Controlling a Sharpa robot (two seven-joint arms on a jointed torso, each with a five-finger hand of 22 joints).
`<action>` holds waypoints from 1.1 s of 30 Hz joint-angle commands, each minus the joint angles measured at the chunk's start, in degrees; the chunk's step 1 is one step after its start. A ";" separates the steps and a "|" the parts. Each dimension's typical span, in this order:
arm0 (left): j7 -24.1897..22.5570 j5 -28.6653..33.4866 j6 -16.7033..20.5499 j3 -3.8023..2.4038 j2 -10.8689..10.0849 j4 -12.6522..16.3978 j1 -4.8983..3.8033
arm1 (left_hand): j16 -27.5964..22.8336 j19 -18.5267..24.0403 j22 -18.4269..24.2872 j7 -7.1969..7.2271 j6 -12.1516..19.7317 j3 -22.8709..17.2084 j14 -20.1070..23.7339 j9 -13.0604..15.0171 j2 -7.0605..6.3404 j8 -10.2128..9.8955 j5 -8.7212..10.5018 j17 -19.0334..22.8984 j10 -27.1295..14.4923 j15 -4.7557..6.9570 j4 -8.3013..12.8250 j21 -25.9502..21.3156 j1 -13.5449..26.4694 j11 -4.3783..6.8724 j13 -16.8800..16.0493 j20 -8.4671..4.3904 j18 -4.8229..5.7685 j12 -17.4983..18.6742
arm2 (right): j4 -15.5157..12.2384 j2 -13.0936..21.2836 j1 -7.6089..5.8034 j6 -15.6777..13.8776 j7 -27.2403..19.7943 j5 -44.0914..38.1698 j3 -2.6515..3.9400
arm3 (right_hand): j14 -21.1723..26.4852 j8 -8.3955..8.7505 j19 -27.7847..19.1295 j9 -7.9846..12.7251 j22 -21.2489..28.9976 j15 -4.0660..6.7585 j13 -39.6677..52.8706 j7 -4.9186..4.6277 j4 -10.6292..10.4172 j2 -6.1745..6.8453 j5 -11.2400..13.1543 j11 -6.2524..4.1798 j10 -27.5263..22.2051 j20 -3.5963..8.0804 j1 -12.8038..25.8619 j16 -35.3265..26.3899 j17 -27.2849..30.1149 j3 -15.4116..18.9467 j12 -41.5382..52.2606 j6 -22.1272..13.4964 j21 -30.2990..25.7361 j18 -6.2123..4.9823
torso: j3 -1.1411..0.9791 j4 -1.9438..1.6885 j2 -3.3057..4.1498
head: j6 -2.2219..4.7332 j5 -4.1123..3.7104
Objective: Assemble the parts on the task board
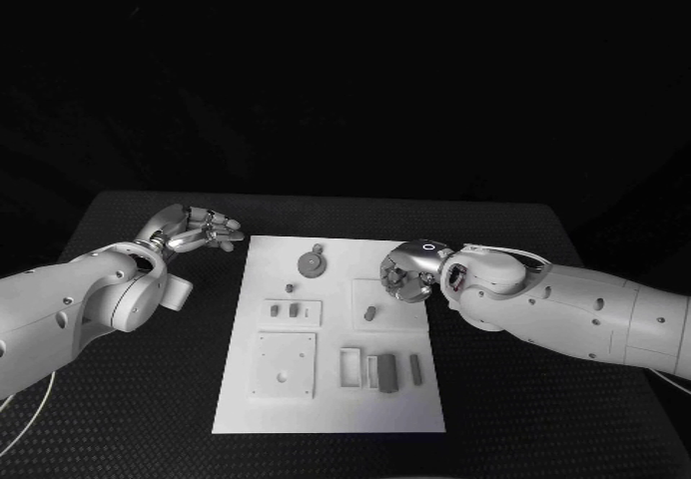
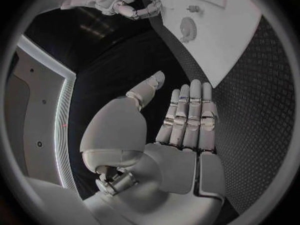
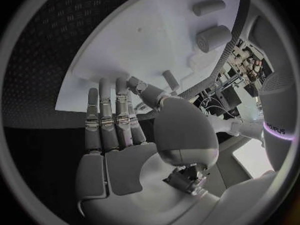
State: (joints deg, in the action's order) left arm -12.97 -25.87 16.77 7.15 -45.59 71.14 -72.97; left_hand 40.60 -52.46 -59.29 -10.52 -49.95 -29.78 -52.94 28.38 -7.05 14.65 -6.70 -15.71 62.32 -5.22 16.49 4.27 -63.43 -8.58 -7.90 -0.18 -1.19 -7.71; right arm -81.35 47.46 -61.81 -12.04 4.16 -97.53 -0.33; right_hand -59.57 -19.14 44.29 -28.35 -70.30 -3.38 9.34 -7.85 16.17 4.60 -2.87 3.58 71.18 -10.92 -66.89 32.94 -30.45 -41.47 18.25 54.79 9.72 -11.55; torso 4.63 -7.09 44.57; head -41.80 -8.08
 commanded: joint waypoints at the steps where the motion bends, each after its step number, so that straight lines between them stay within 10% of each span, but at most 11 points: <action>1: -0.28 0.47 -0.50 -0.04 0.11 0.08 -0.04 | 0.19 -0.29 0.08 0.03 0.21 0.37 -0.26 -0.07 0.46 0.25 -0.33 -0.08 -0.16 -0.01 0.02 0.05 -0.05 0.05 0.10 0.02 -0.42 -0.24 | 0.13 -0.02 0.49 1.62 0.72 -1.65 -0.38 | -0.61 -0.28 0.68 0.02 -0.15 0.14 0.24 0.13 -0.02 -0.08 0.04 -0.21 0.60 0.01 0.83 0.14 -0.36 -0.37 0.35 0.63 -0.28 -0.85 | 0.00 0.00 0.00 | -0.07 0.03; 33: -0.23 0.58 -0.40 -0.04 0.33 -0.17 -0.04 | 0.02 -0.36 0.24 0.02 0.28 0.41 -0.24 -0.11 0.47 0.27 -0.31 -0.37 -0.22 -0.01 0.02 -0.07 -0.12 0.03 0.22 -0.03 -0.33 -0.28 | -1.57 0.24 0.52 -1.14 2.20 -1.25 -0.33 | -2.77 -1.18 3.40 -0.56 -0.87 1.22 1.60 0.98 0.04 -0.50 0.04 -1.17 3.08 0.11 1.95 0.31 -2.74 -0.70 0.29 2.63 -0.53 -1.78 | 0.03 -0.07 -0.03 | -0.17 -0.05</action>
State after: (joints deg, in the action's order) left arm -12.86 -25.75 16.77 7.15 -45.38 70.90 -72.97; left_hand 40.60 -52.44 -59.13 -10.52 -49.95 -29.78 -52.94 28.31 -7.05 14.64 -6.70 -16.00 62.32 -5.21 16.49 4.27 -63.43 -8.58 -7.73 -0.20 -0.88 -7.71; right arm -82.55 47.61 -61.45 -13.85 6.38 -98.52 -0.57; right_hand -62.03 -20.12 47.21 -28.74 -71.07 -2.16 10.88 -6.87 16.13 4.08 -2.87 2.55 73.83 -10.85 -65.59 32.94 -33.13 -41.84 18.41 57.04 9.50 -12.43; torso 4.65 -7.15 44.53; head -41.91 -8.16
